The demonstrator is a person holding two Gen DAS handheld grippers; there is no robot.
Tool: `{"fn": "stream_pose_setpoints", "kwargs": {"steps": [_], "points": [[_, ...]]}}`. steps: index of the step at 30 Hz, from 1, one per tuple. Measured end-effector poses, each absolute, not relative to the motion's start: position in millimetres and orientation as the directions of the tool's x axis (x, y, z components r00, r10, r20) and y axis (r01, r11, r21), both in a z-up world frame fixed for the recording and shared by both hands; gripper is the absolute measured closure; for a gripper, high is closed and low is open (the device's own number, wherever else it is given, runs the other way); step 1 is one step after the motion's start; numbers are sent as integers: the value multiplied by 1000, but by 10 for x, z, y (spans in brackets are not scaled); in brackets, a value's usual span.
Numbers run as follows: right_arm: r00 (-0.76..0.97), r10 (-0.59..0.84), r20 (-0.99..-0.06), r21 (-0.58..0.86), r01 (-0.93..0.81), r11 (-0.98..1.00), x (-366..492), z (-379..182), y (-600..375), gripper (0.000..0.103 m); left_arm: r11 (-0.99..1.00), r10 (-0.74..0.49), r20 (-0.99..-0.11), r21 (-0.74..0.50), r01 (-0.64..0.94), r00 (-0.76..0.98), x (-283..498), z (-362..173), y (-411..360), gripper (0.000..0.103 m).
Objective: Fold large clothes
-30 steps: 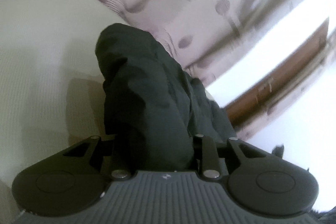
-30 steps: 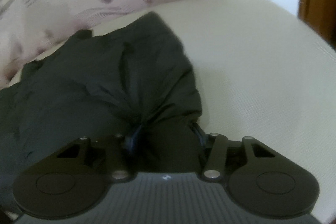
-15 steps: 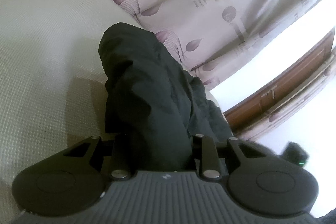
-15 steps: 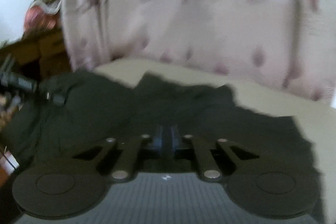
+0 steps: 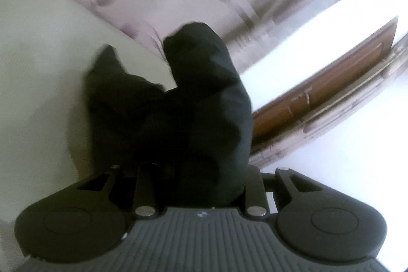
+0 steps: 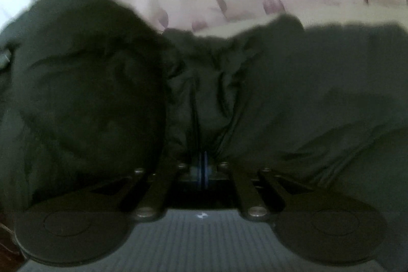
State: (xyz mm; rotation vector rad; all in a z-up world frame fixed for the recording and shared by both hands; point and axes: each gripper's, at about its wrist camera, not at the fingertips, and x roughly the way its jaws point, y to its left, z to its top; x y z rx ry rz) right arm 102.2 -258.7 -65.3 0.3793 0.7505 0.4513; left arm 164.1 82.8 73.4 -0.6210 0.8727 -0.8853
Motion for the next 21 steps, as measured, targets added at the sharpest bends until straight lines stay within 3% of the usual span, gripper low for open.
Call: {"fn": "stream_pose_setpoints", "kwargs": {"steps": [6, 11, 13, 15, 21], "points": [[626, 610, -485, 675, -175, 716, 1062, -795, -2854, 101, 494, -869, -427, -786, 371, 252, 1825, 837, -380, 72], [700, 608, -376, 788, -104, 607, 740, -802, -3464, 98, 426, -905, -384, -812, 398, 186, 1939, 728, -947, 46], [737, 582, -344, 789, -108, 604, 515, -745, -3733, 97, 367, -930, -334, -843, 393, 151, 1982, 618, -1066, 21], [762, 564, -318, 799, -106, 592, 335, -713, -3981, 97, 327, -945, -289, -864, 383, 156, 1976, 492, -1172, 12], [831, 509, -226, 854, -82, 513, -42, -618, -4602, 92, 207, -956, -59, -828, 521, 286, 1814, 311, -1306, 11]]}}
